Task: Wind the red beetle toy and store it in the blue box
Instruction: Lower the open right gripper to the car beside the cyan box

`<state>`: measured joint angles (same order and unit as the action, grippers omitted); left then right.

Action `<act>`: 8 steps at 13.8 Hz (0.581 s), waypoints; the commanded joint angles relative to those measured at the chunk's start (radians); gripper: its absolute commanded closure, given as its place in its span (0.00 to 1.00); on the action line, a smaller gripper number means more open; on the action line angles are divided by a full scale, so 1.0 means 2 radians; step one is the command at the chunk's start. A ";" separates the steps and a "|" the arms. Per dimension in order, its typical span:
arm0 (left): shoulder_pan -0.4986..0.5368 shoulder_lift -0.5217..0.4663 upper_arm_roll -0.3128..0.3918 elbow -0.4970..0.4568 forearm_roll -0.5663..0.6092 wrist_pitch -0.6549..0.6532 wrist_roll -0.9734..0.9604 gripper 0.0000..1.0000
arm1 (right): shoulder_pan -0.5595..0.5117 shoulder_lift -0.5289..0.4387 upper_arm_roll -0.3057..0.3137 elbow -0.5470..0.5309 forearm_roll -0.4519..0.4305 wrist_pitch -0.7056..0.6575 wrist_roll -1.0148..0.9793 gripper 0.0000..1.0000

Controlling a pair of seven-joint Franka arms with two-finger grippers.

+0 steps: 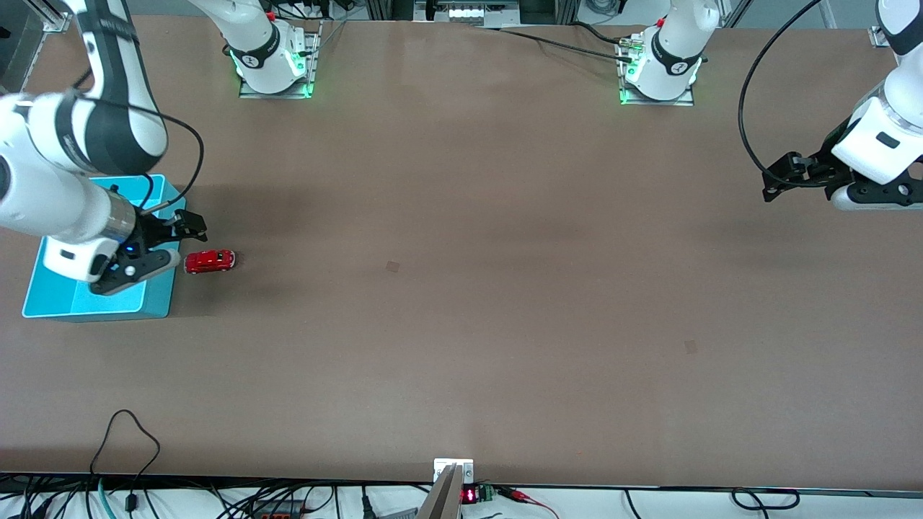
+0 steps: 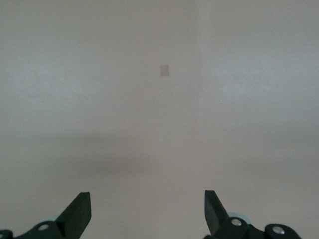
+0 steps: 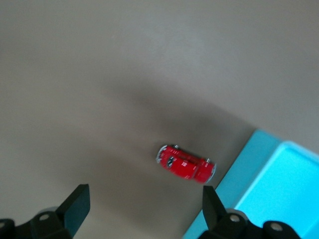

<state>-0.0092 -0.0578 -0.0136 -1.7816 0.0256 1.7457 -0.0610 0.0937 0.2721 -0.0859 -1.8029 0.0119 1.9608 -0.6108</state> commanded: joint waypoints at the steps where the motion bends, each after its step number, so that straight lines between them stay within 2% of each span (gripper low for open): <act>1: -0.016 -0.009 0.021 -0.008 -0.016 -0.011 0.017 0.00 | -0.023 -0.002 0.002 -0.056 0.008 0.069 -0.145 0.00; 4: -0.010 0.001 0.018 0.006 -0.012 -0.016 0.017 0.00 | -0.028 0.024 0.002 -0.063 0.003 0.088 -0.347 0.00; 8: -0.010 0.010 0.018 0.023 -0.010 -0.031 0.020 0.00 | -0.033 0.065 0.002 -0.063 -0.021 0.113 -0.448 0.00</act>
<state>-0.0182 -0.0557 0.0101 -1.7739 0.0160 1.7185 -0.0494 0.0423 0.3733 -0.0919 -1.9271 -0.0065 2.1625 -1.4272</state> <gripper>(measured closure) 0.000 0.000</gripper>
